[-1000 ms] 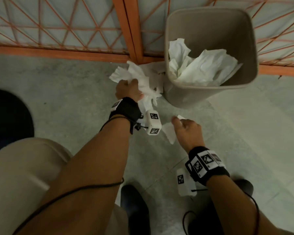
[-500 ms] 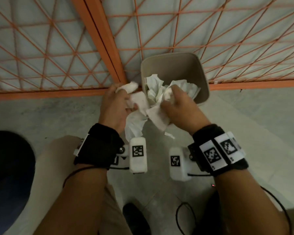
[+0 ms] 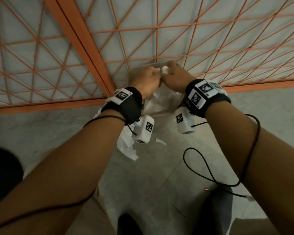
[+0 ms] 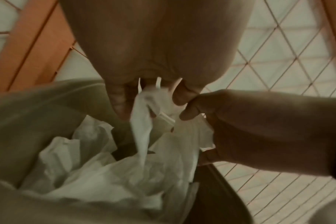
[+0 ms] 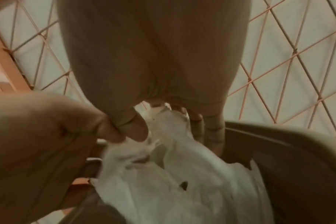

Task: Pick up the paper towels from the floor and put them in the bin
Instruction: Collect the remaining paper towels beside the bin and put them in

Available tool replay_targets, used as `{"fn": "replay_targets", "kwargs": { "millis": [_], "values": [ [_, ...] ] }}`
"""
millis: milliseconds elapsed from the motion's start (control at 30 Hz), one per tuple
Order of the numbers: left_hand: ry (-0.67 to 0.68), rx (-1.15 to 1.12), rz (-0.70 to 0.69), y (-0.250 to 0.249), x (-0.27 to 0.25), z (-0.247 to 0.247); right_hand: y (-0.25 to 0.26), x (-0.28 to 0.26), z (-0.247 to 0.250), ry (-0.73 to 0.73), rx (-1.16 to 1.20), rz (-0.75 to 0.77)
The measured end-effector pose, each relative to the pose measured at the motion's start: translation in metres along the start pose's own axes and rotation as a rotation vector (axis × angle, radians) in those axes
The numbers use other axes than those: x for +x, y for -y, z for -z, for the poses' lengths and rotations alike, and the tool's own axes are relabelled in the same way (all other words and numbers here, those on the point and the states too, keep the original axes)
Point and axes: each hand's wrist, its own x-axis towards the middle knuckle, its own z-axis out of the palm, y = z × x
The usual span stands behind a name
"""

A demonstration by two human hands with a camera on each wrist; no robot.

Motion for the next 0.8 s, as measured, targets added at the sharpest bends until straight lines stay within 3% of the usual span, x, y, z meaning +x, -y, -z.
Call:
{"fn": "replay_targets", "kwargs": {
  "millis": [100, 200, 300, 400, 467, 533, 567, 633, 700, 800],
  "values": [
    [0.259, 0.201, 0.046, 0.008, 0.001, -0.003, -0.006, 0.004, -0.003, 0.141, -0.148, -0.026],
    [0.304, 0.270, 0.025, 0.022, 0.000, 0.004, -0.010, 0.001, -0.004, 0.156, -0.201, -0.036],
    [0.144, 0.096, -0.060, 0.041, -0.003, 0.019, -0.009, -0.007, -0.001, 0.083, -0.240, -0.005],
    [-0.113, -0.306, -0.035, 0.068, -0.013, 0.034, 0.004, -0.021, 0.000, -0.026, -0.232, 0.102],
    [-0.356, -0.465, 0.087, 0.097, -0.022, 0.038, 0.018, -0.031, -0.007, -0.100, -0.195, 0.173],
    [-0.504, -0.399, 0.293, 0.135, -0.032, 0.033, 0.033, -0.040, -0.022, -0.193, -0.134, 0.264],
    [-0.505, -0.321, 0.391, 0.153, -0.040, 0.026, 0.042, -0.045, -0.032, -0.228, -0.095, 0.319],
    [-0.383, -0.194, 0.583, 0.188, -0.054, 0.002, 0.059, -0.055, -0.057, -0.224, 0.001, 0.429],
    [-0.199, -0.166, 0.703, 0.216, -0.066, -0.036, 0.068, -0.061, -0.089, -0.124, 0.060, 0.492],
    [-0.065, -0.134, 0.780, 0.253, -0.070, -0.087, 0.066, -0.060, -0.141, 0.084, 0.059, 0.478]
  ]
}}
